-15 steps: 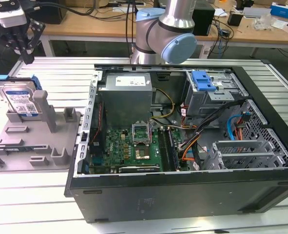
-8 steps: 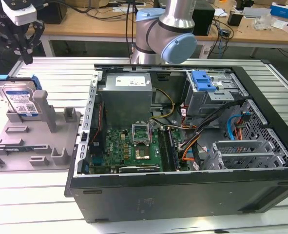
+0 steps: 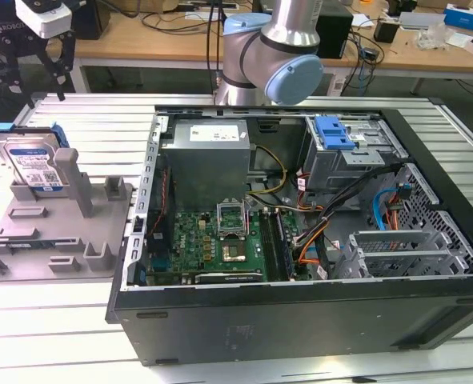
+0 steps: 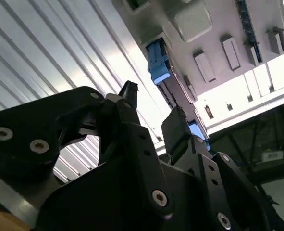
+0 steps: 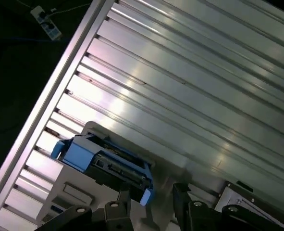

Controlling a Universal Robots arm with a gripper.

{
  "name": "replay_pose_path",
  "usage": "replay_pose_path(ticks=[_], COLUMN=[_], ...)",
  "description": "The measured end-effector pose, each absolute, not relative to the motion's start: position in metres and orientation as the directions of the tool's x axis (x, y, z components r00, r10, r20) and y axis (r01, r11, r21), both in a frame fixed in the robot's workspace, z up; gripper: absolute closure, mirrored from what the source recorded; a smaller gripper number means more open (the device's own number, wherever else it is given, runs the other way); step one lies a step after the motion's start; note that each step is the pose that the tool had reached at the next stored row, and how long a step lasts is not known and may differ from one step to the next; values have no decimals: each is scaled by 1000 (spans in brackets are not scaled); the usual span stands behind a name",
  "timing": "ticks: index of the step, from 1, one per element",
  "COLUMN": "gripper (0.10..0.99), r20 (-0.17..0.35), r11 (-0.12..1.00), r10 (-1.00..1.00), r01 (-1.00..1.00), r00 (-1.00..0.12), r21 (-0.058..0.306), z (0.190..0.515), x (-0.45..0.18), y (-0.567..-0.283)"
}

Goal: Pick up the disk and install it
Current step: 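Pick up the disk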

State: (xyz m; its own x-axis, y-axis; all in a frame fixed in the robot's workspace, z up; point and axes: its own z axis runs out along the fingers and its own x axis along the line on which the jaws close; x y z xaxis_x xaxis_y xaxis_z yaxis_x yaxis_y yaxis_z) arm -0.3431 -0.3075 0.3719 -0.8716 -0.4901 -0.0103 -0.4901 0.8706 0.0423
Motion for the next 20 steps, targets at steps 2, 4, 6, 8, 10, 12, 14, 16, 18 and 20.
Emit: replay_pose_path(ticks=[2,4,6,8,10,12,14,16,18,20], gripper=[604,604,604,604,604,604,604,604,604,604], r20=[-10,-10,-10,-10,-10,-10,-9,-7,-4,0], r11=[845,818,790,747,706,667,630,598,564,527], r10=[-533,-574,-612,-664,-707,-744,-776,-801,-825,-850], r01=[-533,-574,-612,-664,-707,-744,-775,-800,-825,-849], r00=[-846,-819,-791,-747,-707,-668,-631,-599,-565,-527], r21=[42,42,42,42,42,42,41,40,38,35], z=[372,372,372,372,372,371,371,371,371,371], x=[-343,-343,-343,-343,-343,-343,-343,-343,-343,-343], y=[-307,-307,-307,-307,-308,-308,-308,-307,-307,-307])
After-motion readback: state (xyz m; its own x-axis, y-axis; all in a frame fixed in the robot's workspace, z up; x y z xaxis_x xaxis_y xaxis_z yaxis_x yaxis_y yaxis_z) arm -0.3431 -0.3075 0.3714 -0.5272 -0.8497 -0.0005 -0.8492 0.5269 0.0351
